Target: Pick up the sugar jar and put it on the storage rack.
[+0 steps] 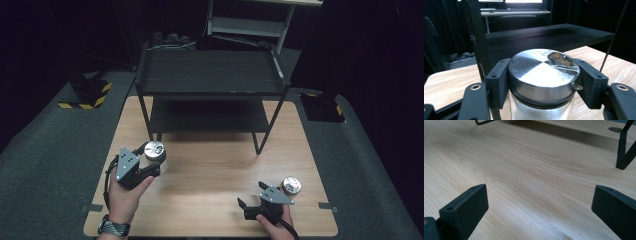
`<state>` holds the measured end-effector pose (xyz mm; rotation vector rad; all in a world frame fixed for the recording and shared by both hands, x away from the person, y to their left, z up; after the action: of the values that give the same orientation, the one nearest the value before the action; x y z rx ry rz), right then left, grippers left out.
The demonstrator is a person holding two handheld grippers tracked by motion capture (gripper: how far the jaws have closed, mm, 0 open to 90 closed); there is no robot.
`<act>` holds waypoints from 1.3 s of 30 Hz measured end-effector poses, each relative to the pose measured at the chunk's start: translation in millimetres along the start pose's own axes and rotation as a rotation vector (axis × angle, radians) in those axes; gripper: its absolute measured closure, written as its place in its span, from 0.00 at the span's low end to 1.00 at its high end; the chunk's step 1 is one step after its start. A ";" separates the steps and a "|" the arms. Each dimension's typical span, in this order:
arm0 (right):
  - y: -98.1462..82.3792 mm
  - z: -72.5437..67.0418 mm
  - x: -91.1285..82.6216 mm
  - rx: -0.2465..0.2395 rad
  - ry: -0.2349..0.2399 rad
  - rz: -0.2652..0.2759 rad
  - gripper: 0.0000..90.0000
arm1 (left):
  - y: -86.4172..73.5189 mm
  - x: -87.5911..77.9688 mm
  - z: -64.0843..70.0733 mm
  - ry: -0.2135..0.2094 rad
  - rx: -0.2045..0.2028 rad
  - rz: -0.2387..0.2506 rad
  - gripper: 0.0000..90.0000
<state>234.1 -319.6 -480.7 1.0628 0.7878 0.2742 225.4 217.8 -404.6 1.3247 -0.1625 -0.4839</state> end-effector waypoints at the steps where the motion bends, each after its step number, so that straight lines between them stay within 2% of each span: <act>1: 0.0 0.0 0.0 0.000 0.000 0.000 0.01 | 0.0 0.0 0.0 0.000 0.000 0.000 0.39; 17: -1.4 2.3 0.0 -0.007 0.015 0.011 0.01 | 33.0 3.5 22.0 -0.021 0.038 0.043 0.39; 27: -1.6 1.6 -0.2 -0.015 0.015 0.013 0.01 | 56.6 9.4 30.4 -0.065 0.038 0.061 0.39; 36: -0.9 3.3 1.2 -0.012 0.024 0.012 0.01 | 81.3 12.4 42.8 -0.087 0.068 0.086 0.39; 39: -0.9 2.9 1.1 -0.018 0.024 0.013 0.01 | 88.8 13.8 46.1 -0.097 0.067 0.100 0.39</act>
<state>236.7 -321.4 -481.3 1.0502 0.7990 0.3054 241.9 185.2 -310.4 1.3521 -0.3261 -0.4607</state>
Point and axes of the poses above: each handheld gripper's, and its own axes: x roughly forward along the jaws, y roughly out of its top, z roughly to its right, the point moved 2 cm from there along x, roughly forward along the jaws, and after that the axes turned 14 degrees about -x, right-handed, at the moved point
